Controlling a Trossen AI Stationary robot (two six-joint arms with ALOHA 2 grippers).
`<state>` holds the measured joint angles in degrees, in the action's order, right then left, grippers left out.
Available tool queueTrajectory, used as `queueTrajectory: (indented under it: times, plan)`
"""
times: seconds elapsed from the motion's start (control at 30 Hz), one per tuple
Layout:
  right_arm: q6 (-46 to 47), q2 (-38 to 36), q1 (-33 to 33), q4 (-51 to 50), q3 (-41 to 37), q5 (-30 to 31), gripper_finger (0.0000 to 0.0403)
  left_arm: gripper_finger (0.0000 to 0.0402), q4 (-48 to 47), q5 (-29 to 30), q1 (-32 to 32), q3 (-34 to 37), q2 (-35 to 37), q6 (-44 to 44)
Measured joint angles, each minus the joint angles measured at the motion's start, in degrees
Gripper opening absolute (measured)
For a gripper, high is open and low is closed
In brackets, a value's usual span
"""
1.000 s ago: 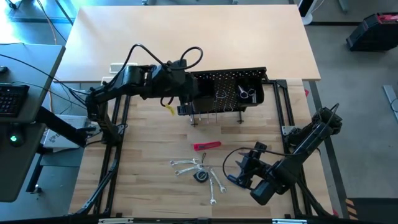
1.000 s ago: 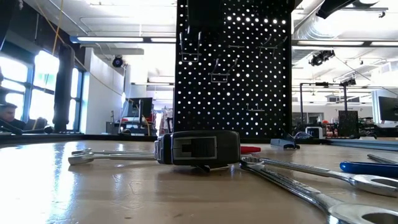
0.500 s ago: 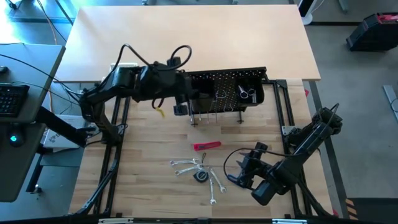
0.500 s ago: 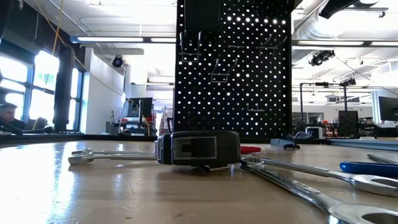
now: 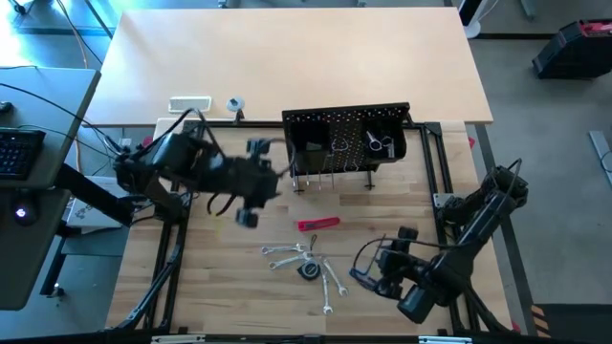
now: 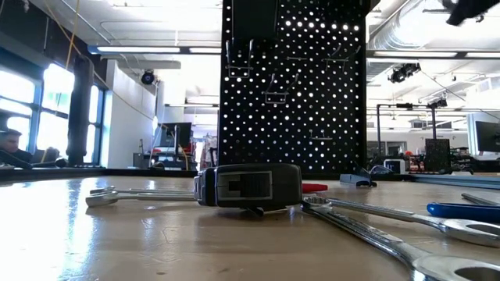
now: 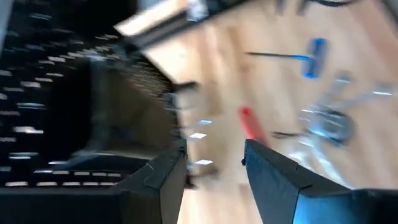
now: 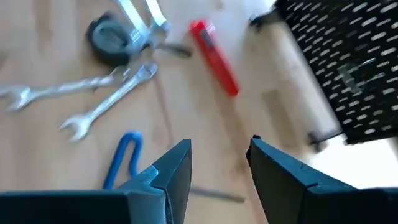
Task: Hang tools onto peg board
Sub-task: Hang the measuring tape on the peg board
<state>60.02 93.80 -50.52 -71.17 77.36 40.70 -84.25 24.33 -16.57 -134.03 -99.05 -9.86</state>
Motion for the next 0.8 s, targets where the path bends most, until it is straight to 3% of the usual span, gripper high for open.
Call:
queueTrajectory:
  times: [0.17,0.3,0.53,0.8]
  plan:
    - [-4.3,0.0,-1.5,8.8,-2.2,-4.6,0.0156,0.0154,-2.2,-5.5,-4.9,3.8,0.0,5.1]
    - [-4.4,0.0,-1.9,15.6,-7.3,-9.7,0.0156,0.0154,1.8,-8.0,-8.3,11.8,0.0,6.2]
    - [-1.4,0.0,-3.0,29.6,-18.0,-16.0,0.0156,0.0154,20.2,-10.4,-11.1,31.5,-0.1,5.7]
    - [-5.9,0.0,-3.1,44.6,-23.9,-11.1,0.0156,0.0154,42.9,-15.0,-9.8,53.6,-0.1,6.9]
